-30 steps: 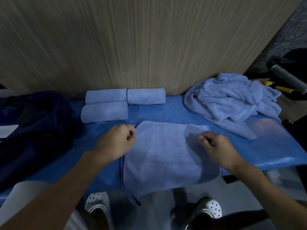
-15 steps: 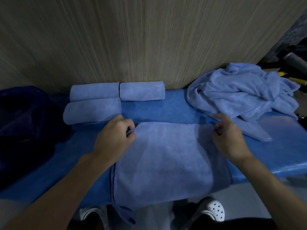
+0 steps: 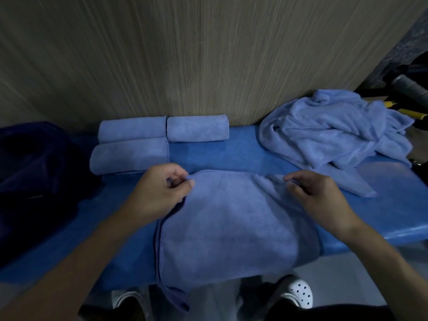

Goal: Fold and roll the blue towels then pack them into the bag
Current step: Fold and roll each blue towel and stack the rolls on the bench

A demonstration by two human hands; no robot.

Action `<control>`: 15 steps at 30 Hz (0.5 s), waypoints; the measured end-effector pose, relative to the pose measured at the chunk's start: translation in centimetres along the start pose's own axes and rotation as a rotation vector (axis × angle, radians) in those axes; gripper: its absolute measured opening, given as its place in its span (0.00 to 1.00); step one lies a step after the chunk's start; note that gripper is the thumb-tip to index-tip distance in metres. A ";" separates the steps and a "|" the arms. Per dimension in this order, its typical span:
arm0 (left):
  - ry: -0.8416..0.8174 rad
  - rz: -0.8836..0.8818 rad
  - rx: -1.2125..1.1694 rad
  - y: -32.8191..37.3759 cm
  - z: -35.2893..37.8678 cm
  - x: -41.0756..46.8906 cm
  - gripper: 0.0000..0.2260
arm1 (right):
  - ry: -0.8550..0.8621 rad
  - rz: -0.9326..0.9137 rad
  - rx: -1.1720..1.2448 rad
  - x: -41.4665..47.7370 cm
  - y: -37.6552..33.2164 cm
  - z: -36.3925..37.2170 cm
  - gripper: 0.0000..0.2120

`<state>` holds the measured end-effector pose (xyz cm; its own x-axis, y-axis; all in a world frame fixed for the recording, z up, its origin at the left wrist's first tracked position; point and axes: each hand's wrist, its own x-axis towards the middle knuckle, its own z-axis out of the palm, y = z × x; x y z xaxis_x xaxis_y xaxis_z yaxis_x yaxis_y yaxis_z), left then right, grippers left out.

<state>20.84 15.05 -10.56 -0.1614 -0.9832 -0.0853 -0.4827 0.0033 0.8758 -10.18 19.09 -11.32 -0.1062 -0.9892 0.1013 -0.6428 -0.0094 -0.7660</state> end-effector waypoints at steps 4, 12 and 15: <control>-0.184 -0.125 0.052 0.1 -1.5 -0.6 0.07 | -0.062 0.014 0.038 -0.8 -0.3 -0.5 0.10; 0.093 -0.126 0.353 -2.0 -1.8 -0.5 0.09 | 0.076 0.027 -0.154 0.9 1.4 -0.1 0.07; 0.157 -0.081 0.328 -2.0 -1.3 -0.5 0.07 | 0.048 -0.020 -0.233 1.4 1.9 0.8 0.08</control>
<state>22.97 15.27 -11.67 0.0108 -0.9986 -0.0521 -0.7425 -0.0429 0.6684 -10.94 17.59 -13.19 -0.1244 -0.9810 0.1491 -0.8023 0.0110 -0.5969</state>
